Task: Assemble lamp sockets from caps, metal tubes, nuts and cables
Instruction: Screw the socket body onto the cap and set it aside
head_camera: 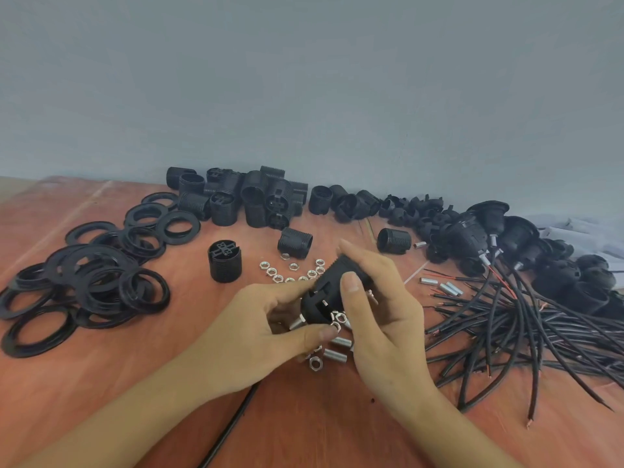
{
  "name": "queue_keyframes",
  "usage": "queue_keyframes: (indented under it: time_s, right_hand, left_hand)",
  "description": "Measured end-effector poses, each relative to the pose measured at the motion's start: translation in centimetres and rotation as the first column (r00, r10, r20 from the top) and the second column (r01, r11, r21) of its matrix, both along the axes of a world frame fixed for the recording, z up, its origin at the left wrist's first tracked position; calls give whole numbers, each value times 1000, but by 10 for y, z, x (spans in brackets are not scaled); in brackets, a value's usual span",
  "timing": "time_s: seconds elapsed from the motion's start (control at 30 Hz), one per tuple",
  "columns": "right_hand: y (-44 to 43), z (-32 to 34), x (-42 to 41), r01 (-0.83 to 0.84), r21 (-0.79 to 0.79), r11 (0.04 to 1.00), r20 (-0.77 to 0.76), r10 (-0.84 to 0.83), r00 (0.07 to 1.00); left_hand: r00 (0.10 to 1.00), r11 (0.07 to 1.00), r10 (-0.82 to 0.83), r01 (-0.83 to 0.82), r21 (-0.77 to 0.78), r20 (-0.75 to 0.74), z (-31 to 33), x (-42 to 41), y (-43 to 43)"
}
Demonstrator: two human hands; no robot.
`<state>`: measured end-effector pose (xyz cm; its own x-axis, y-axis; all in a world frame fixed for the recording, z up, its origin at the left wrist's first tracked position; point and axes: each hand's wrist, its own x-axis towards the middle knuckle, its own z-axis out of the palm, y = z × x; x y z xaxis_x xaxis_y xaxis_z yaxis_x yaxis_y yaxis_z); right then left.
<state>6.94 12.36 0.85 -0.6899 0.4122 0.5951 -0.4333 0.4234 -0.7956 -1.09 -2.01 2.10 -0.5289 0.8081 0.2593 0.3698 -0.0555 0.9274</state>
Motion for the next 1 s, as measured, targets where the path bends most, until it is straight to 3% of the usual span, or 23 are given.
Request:
queue_keyframes:
  time_s: [0.23,0.43,0.57,0.73,0.83,1.0]
  right_hand:
    - [7,3,0,-125,-57,991,94,130,987]
    - [21,11,3,-254,-91,963,160,266,951]
    - [25,12,3,-267,-135,954,227,292,929]
    - [25,14,1,-239,-207,949,260,289,921]
    - [23,14,0,-214,-252,944,309,288,906]
    - [13,18,3,-308,-256,916,373,388,843]
  left_hand:
    - [983,996,89,-88,12,-164,-2,2,0]
    - [978,999,18,-27,-43,-206,-1,-1,-3]
    - [996,990,-90,87,-113,-19,-4,-5,-6]
    - [953,995,-104,99,35,285,0,-5,-4]
    - [951,993,-112,117,1,288,3,-6,-5]
    - [941,981,-157,184,-64,300,3,-6,-7]
